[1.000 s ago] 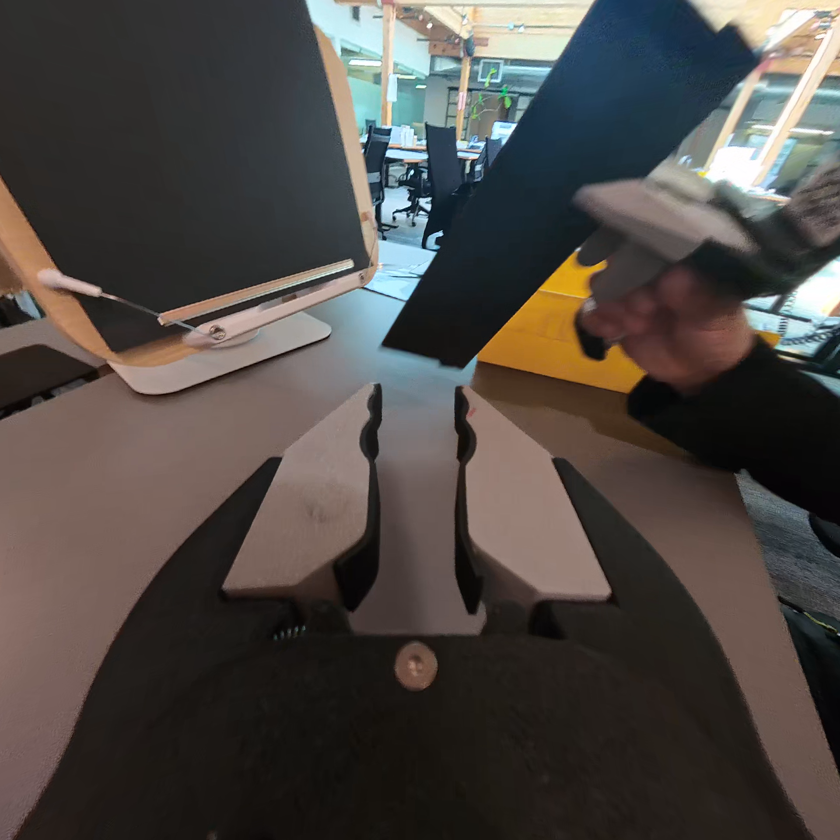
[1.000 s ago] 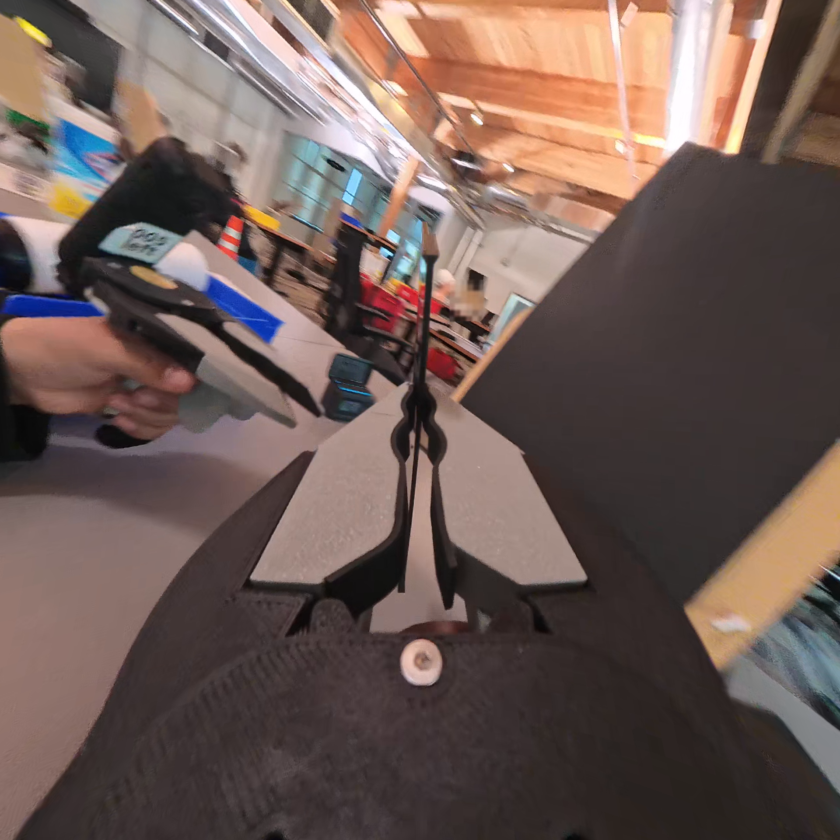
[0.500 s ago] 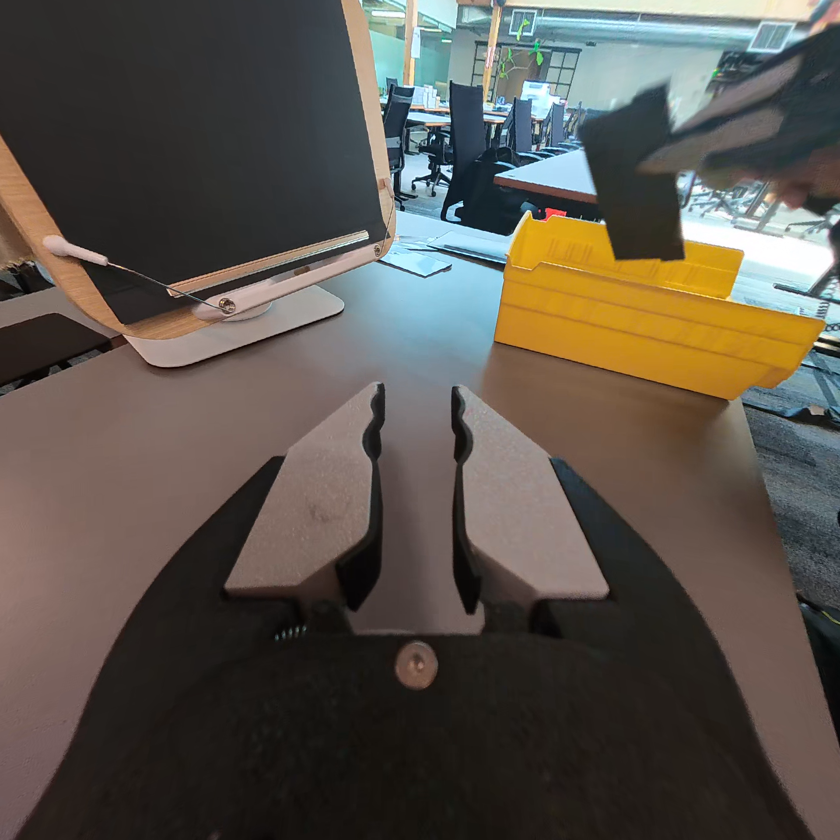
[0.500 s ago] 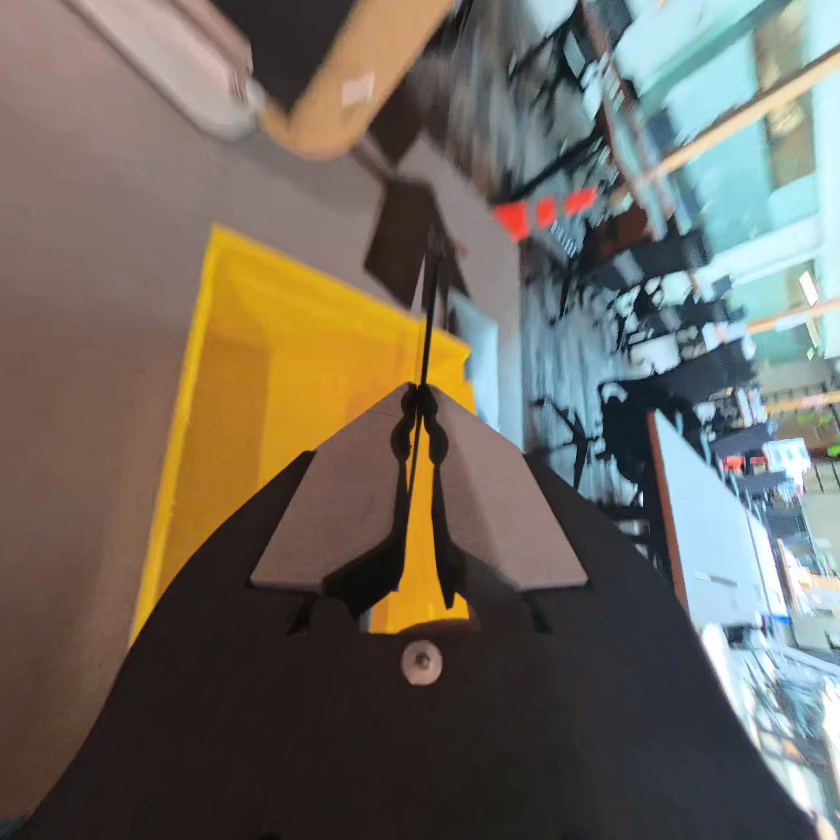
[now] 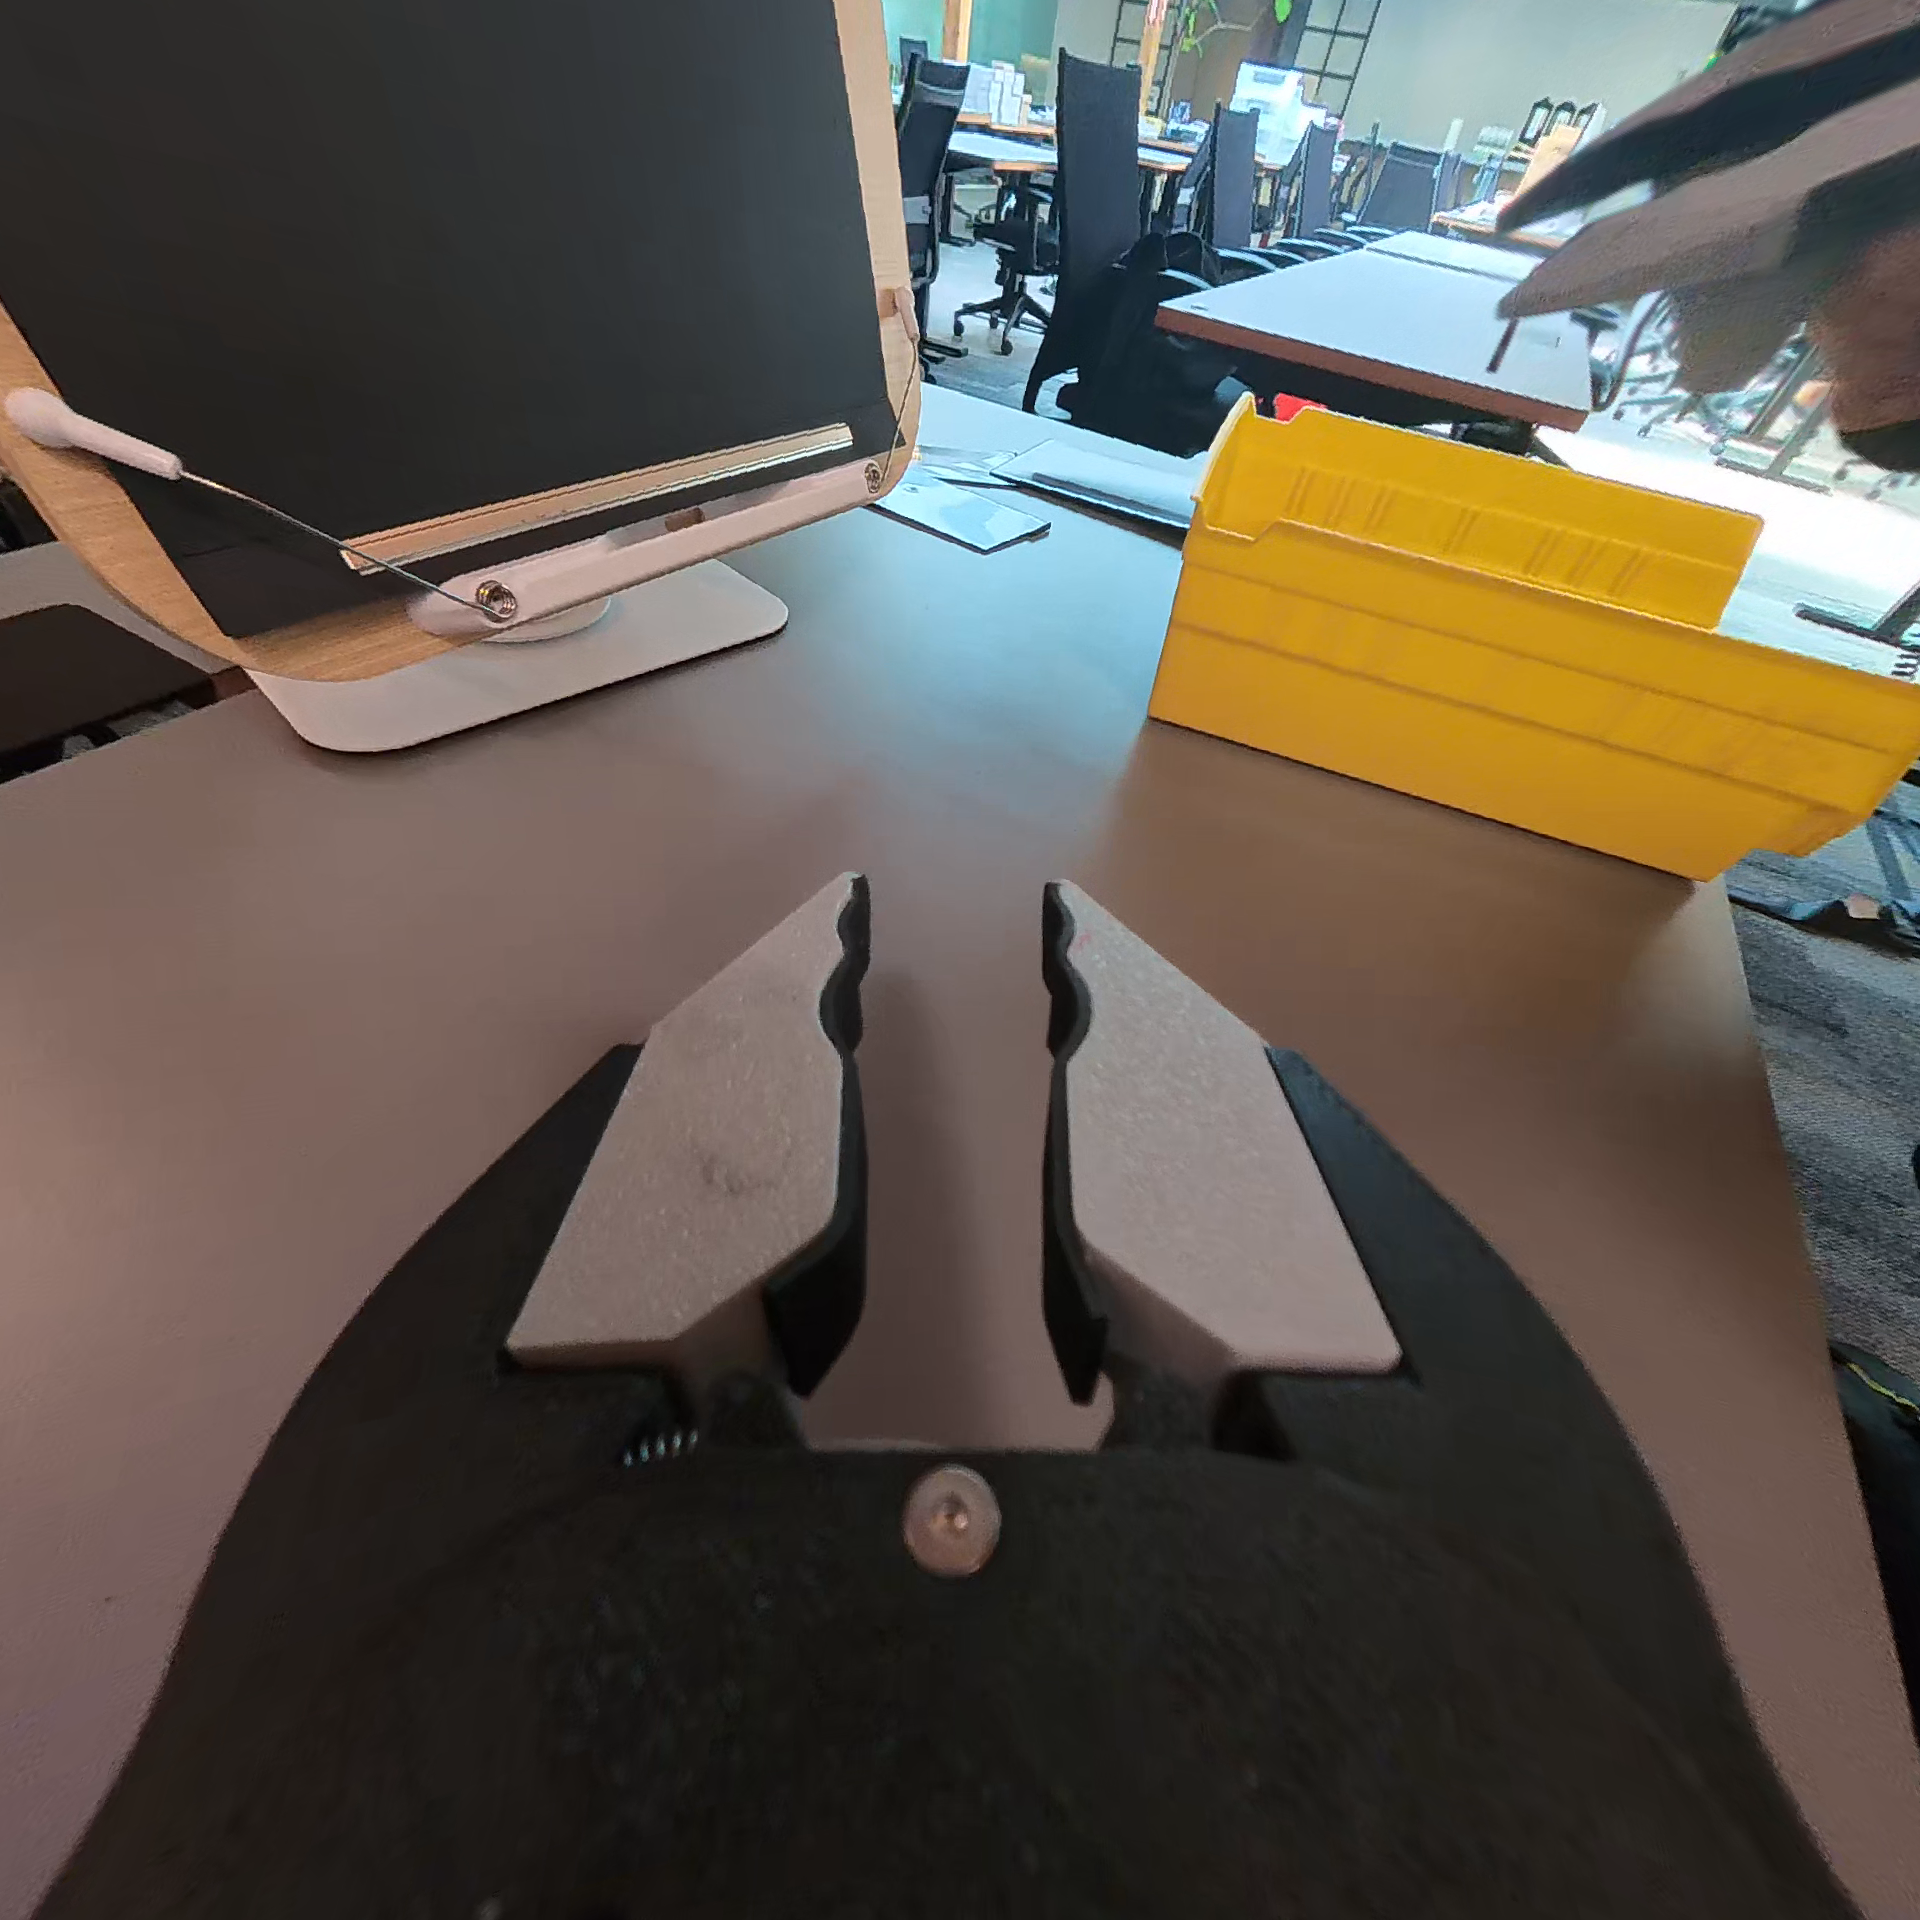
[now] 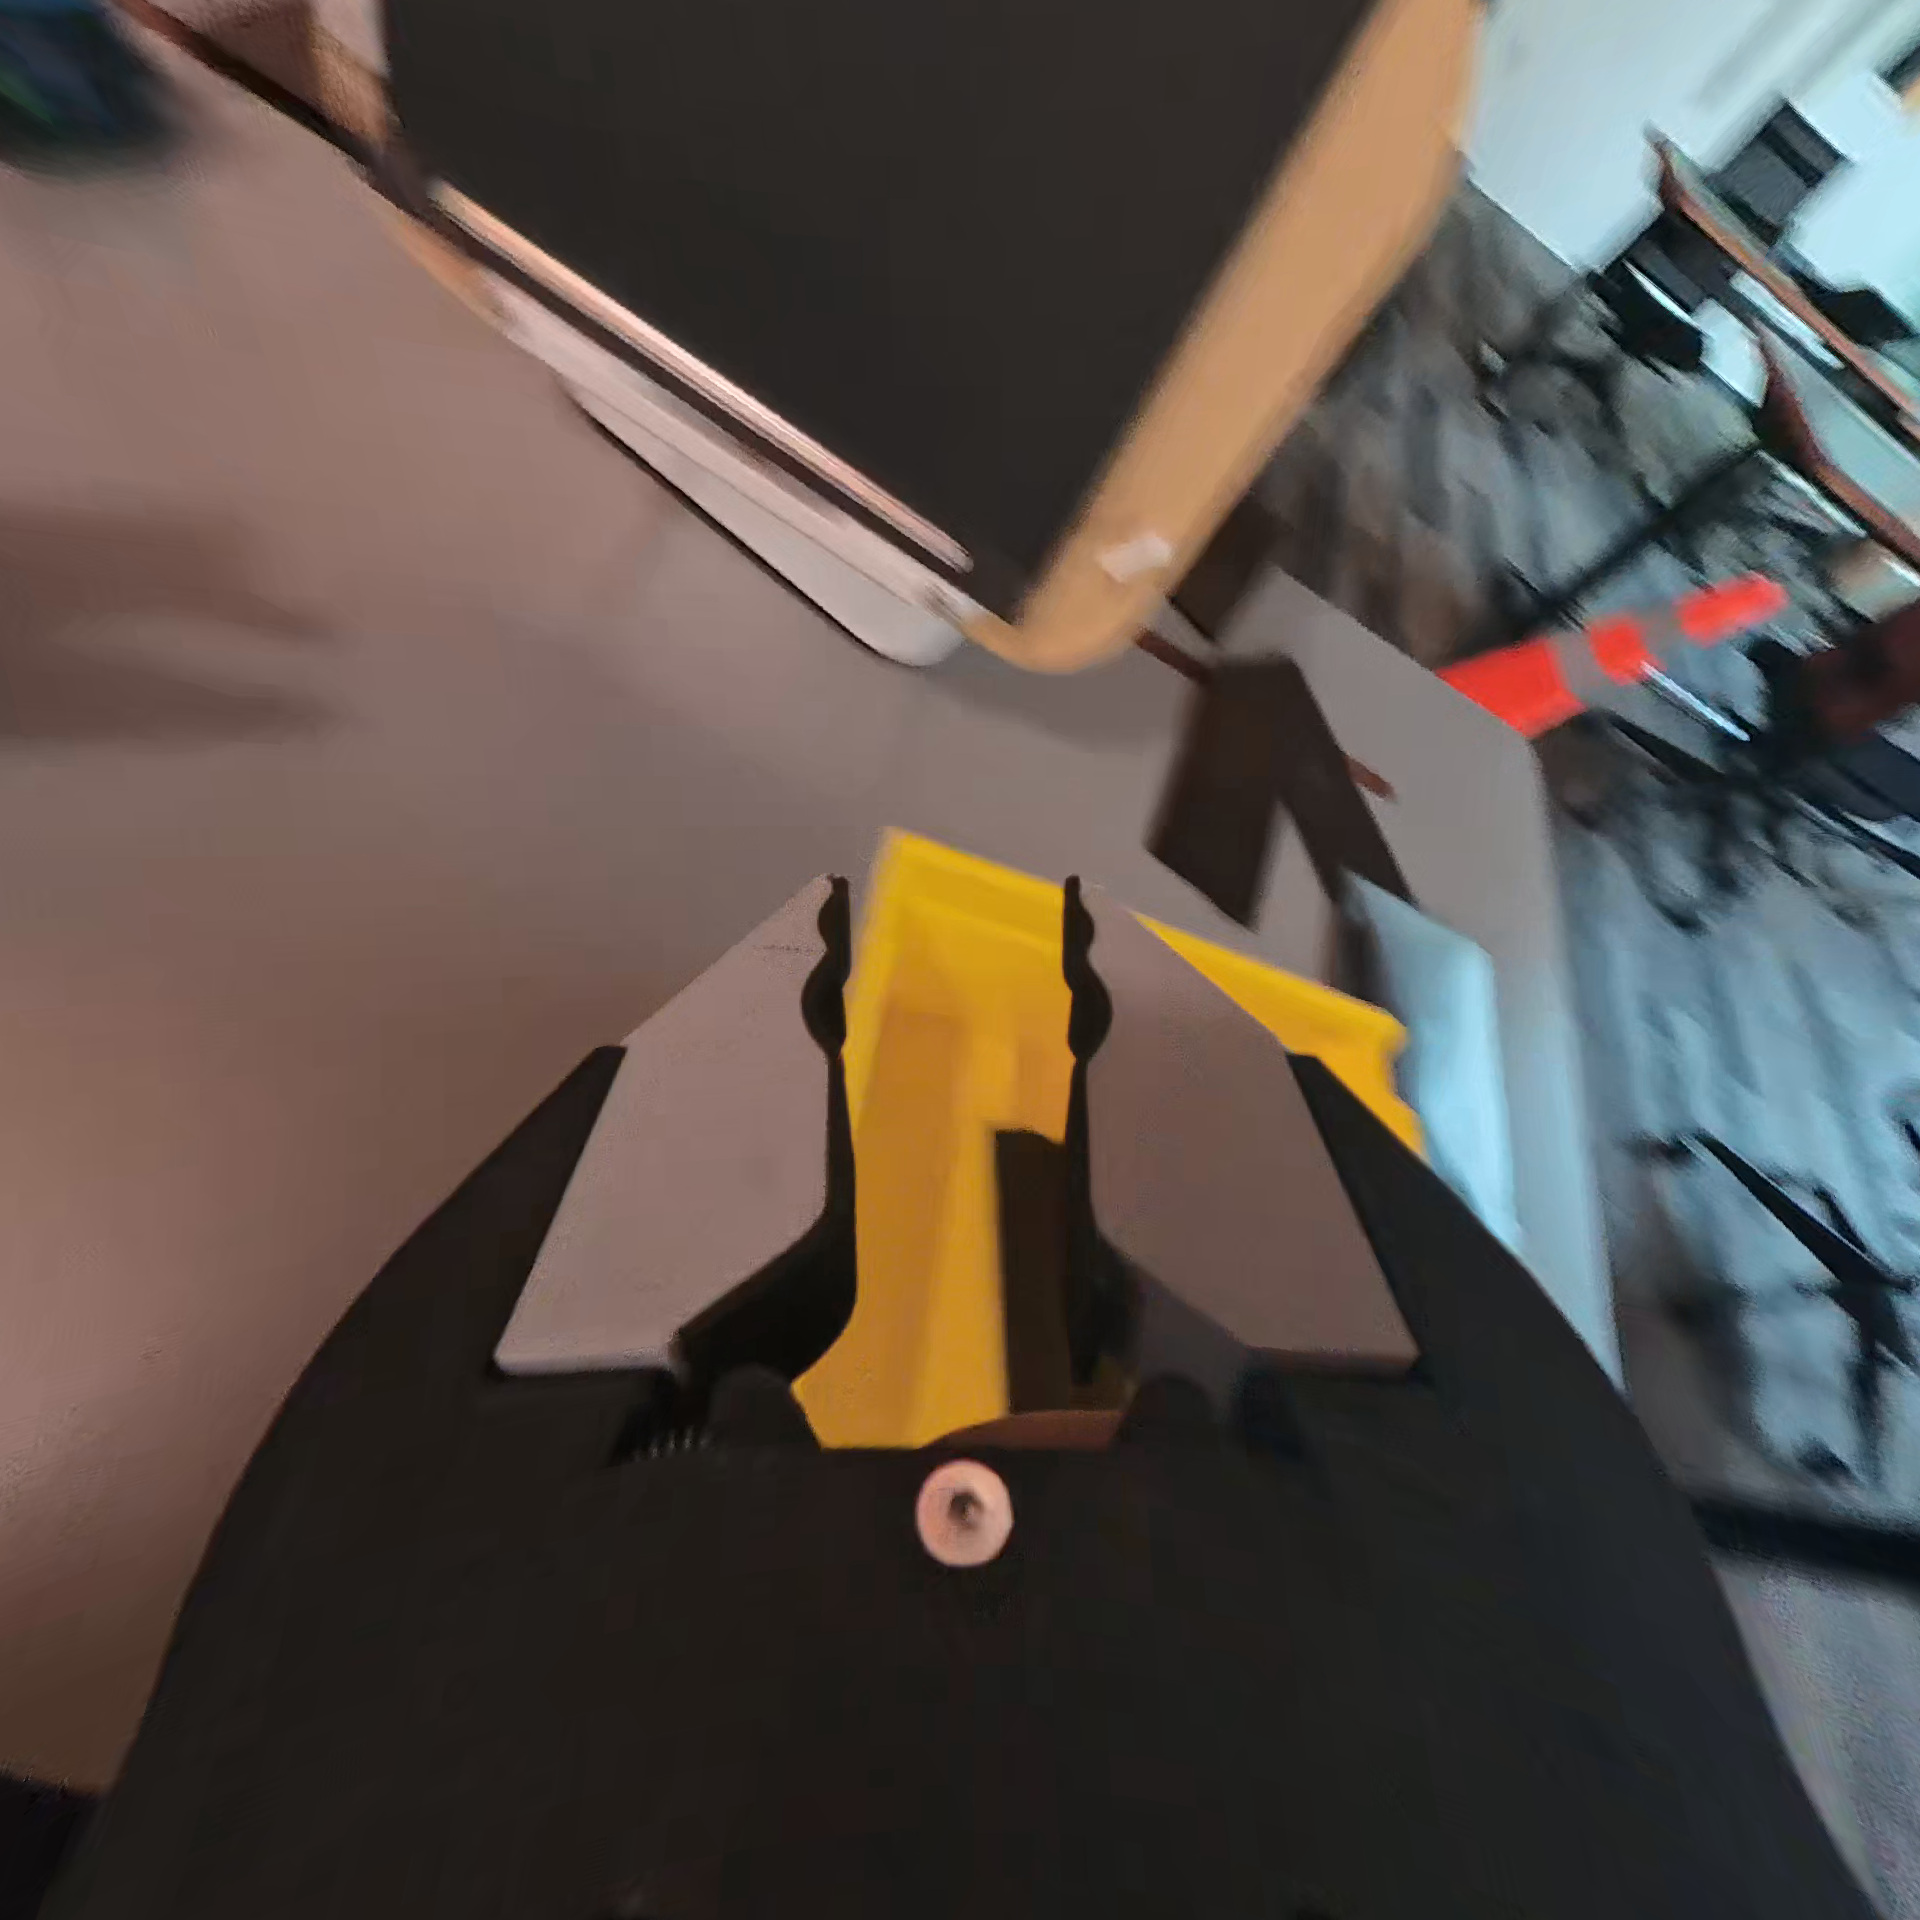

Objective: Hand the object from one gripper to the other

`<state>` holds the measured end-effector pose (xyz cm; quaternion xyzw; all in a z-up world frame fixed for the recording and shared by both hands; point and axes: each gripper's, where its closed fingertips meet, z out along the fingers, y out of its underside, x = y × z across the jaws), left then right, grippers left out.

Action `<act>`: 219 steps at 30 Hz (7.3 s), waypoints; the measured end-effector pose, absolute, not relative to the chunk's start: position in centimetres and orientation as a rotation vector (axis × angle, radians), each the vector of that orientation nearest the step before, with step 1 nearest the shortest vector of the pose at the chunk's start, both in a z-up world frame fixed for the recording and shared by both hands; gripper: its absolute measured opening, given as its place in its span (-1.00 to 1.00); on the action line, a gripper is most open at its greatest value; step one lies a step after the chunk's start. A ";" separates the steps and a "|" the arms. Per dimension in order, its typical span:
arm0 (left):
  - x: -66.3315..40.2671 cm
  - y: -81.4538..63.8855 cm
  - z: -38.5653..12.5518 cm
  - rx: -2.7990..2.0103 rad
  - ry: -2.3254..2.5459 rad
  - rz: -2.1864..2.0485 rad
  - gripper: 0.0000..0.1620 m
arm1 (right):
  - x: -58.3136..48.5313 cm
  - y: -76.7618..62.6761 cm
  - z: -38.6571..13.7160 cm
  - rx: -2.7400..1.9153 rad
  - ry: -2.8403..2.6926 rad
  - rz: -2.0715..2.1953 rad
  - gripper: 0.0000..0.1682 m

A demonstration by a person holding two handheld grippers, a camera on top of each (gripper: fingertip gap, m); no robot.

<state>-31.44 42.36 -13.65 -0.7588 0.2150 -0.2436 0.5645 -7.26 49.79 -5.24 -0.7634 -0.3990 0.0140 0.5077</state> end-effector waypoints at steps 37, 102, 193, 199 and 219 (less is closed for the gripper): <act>-34.8 36.5 -8.7 -1.818 0.475 -0.475 -0.61 | -30.2 47.4 -21.4 -1.808 -1.287 0.566 -0.29; -30.3 40.2 -5.4 -1.195 0.725 0.336 -0.98 | -29.7 37.4 -8.6 -1.392 -1.188 2.050 -0.49; -27.5 38.6 -10.4 -1.215 0.916 0.284 -0.33 | -27.0 37.5 -8.6 -1.425 -1.224 2.304 -0.23; -26.9 38.0 -10.3 -1.217 0.933 0.183 -0.46 | -27.7 35.9 -10.6 -1.516 -1.341 2.293 -0.23; -29.5 40.0 -15.3 -1.629 0.927 0.049 -0.56 | -28.7 38.3 -12.4 -1.240 -1.585 1.172 -0.24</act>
